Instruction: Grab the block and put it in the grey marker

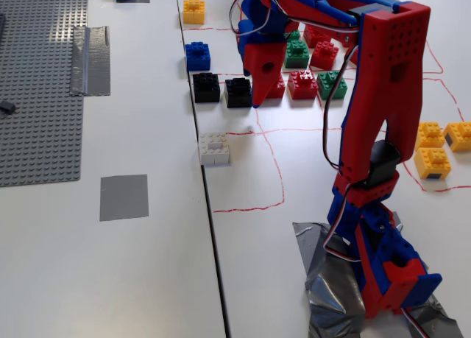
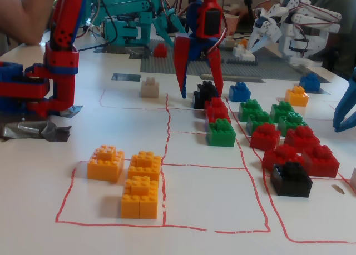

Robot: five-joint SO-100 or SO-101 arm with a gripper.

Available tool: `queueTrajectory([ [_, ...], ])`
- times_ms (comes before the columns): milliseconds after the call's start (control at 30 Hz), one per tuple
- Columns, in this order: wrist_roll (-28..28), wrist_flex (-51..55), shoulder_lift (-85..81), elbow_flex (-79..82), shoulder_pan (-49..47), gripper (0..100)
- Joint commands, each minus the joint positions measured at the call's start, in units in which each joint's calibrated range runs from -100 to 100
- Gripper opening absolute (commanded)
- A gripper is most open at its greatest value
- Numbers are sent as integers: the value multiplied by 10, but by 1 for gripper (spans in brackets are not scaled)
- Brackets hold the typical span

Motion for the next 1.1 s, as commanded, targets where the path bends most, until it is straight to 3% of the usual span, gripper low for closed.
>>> queueTrajectory([
  [0,-5,-4,-13,-58,-13,30],
  [400,-7,-19,32,-94,-19,27],
  [533,-7,-22,40,-98,-19,16],
  [633,-5,-26,41,-98,-19,0],
  [1067,16,-1,-26,-90,-14,0],
])
